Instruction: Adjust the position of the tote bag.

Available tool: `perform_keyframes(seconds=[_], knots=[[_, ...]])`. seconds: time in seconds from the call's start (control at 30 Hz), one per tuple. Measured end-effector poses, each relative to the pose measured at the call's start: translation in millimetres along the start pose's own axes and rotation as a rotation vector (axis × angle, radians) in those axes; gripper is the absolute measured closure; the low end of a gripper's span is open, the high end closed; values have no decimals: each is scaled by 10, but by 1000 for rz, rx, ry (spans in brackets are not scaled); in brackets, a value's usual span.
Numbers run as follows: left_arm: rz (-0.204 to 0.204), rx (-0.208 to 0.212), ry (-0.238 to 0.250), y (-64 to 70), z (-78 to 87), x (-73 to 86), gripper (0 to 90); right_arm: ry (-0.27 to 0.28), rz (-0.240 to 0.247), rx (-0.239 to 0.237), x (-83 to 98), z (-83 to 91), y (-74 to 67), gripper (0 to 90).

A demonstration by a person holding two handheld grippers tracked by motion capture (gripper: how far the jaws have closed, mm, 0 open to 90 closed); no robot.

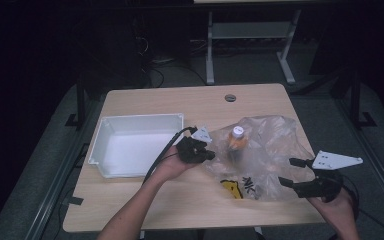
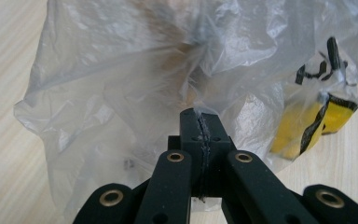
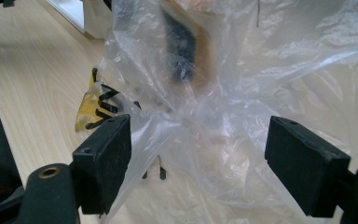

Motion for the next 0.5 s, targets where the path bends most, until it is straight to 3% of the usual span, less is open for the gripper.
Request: perform_keyframes(seconds=[0.37, 0.5], knots=[[26, 8, -23, 52, -35, 194, 897, -35, 15, -33, 40, -81, -71, 303], [10, 13, -47, 56, -33, 241, 897, -51, 18, -61, 57, -112, -112, 350]])
Point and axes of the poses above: each handheld gripper's, and its own axes: z roughly backward along the jaws, x roughly out of its underside, y roughly to its right, the point moved 9 cm from there along -z, roughly forward along the jaws, and after that the axes turned 8 degrees about y, right-handed, at the moved point
